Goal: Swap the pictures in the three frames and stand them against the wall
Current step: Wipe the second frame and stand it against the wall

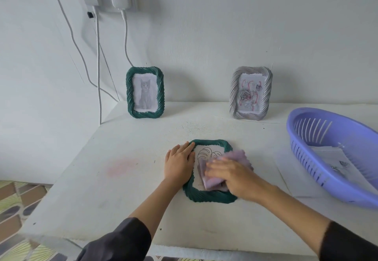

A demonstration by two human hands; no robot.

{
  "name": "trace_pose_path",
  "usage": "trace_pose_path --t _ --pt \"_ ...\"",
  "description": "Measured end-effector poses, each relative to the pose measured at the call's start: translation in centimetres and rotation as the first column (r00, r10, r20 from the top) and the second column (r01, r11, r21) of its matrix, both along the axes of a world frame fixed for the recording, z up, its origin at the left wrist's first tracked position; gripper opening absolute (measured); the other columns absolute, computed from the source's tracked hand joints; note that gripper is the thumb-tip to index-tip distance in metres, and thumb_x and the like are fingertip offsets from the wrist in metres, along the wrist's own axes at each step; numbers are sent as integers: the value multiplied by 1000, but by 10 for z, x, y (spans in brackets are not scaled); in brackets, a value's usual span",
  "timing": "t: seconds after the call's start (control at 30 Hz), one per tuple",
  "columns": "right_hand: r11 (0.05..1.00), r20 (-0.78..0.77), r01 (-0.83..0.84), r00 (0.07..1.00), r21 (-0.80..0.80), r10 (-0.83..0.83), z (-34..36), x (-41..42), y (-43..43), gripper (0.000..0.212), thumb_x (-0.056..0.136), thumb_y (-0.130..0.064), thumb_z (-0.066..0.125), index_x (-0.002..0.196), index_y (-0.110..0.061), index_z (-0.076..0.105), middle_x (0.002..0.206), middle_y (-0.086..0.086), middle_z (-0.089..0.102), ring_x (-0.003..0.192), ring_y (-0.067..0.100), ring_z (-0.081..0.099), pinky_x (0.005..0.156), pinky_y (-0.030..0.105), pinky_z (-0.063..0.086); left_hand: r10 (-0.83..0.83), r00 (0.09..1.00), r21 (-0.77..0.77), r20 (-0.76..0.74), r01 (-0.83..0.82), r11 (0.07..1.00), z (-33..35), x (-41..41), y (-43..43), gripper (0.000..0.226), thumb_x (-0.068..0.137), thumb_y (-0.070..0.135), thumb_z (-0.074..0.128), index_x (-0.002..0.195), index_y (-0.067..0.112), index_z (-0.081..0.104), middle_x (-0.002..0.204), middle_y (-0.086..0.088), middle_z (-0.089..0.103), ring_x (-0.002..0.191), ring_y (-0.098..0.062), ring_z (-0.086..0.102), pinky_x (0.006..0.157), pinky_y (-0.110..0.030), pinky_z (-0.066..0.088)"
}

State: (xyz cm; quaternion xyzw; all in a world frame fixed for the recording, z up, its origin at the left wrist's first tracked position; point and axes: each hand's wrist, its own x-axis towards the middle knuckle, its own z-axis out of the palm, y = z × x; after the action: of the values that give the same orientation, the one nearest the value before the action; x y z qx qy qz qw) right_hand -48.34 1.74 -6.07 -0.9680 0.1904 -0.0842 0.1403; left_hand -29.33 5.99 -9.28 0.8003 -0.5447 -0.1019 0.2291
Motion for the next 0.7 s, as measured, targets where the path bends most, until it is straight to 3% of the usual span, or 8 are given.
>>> trace_pose_path --t 0.1,0.17,0.23,0.3,0.4,0.53,0.7 --pt "985 29 -99 994 -142 104 5 -31 7 54 58 2 57 100 -28 71 110 -13 70 110 2 60 103 24 41 -4 1000 -7 1 4 1000 1 0 0 43 99 34 30 142 34 33 151 11 33 142 -16 24 118 -34 15" --pt "981 -64 -22 998 -194 10 17 -36 -6 55 58 3 56 97 -33 71 110 -19 68 109 1 60 101 25 43 -7 1000 -10 1 7 1000 1 0 0 43 99 34 29 143 33 33 151 11 33 142 -16 24 118 -35 15" --pt "980 -53 106 992 -168 -116 24 -30 -28 64 74 11 44 116 -34 62 132 -17 55 128 2 45 115 30 23 -12 1000 -1 -2 12 1000 1 0 1 44 99 35 28 143 33 32 152 10 32 142 -16 23 118 -36 14" --pt "966 -94 191 973 -172 -209 28 -15 -48 63 83 11 40 125 -34 54 143 -16 44 137 4 33 118 31 10 -15 1000 8 -2 15 1000 2 -1 1 44 99 35 28 143 33 31 152 10 31 142 -17 23 119 -36 14" --pt "976 -129 140 978 -170 -163 25 -8 -56 56 86 9 41 123 -30 57 143 -12 44 139 9 29 117 31 4 -14 1000 9 -7 14 1000 3 -2 2 44 100 35 28 143 33 31 152 10 32 142 -17 23 119 -36 14" --pt "974 -119 -48 993 -222 22 15 -31 -40 51 81 7 44 113 -26 66 136 -8 53 133 16 42 110 30 7 -12 1000 7 -5 12 1000 2 -1 2 44 100 35 28 143 34 32 152 11 32 142 -17 23 118 -36 15" --pt "975 -173 144 970 -167 -172 27 -13 -51 58 87 8 39 126 -33 54 146 -13 39 140 7 27 117 32 -2 -22 1000 17 2 22 1000 4 -1 2 44 100 35 27 144 33 30 152 10 30 143 -18 21 119 -36 13"
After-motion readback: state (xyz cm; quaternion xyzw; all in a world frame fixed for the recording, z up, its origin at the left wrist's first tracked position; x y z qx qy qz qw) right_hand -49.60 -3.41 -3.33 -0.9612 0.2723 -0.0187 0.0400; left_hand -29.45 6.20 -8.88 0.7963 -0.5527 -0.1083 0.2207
